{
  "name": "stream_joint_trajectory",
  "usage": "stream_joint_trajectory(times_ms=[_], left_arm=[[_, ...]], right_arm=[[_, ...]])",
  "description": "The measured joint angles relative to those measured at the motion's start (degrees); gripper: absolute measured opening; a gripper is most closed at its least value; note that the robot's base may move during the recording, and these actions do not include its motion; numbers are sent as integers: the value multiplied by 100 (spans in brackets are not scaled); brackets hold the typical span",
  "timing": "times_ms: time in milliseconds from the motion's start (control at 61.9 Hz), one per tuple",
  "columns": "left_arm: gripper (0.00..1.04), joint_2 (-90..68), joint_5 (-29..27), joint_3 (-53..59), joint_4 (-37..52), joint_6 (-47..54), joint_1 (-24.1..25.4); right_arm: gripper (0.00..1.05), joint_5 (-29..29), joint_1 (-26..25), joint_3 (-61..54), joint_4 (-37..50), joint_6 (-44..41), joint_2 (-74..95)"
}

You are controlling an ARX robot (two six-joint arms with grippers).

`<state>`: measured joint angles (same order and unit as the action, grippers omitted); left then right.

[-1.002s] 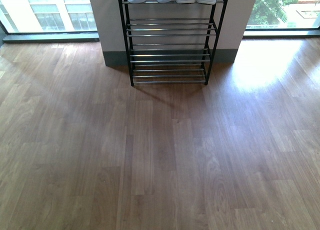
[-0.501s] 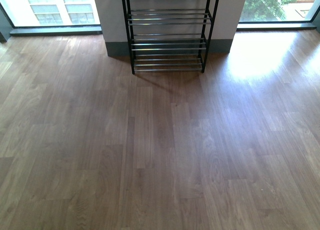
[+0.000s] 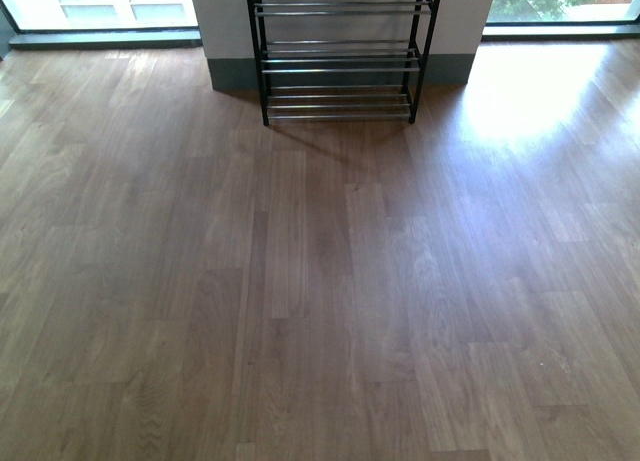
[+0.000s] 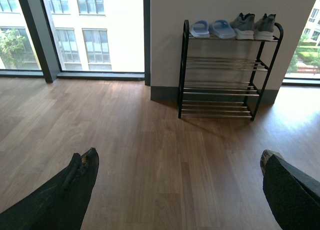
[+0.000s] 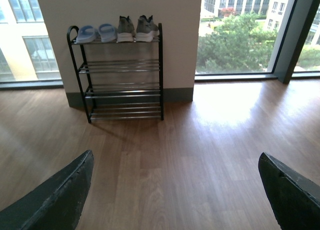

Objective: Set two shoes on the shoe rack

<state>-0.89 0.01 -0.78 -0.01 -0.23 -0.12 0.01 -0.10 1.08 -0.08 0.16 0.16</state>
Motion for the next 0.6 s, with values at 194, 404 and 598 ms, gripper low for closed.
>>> stream_joint_trajectory(times_ms=[194,404,598], left_arm=[[95,0,-2,-2,0,-2,0],[95,0,0,-2,0,0,0],[95,0,0,-2,0,-2,0]], right_arm=[[96,0,0,0,0,0,0],[96,0,0,0,0,0,0],[96,-2,0,0,0,0,0]])
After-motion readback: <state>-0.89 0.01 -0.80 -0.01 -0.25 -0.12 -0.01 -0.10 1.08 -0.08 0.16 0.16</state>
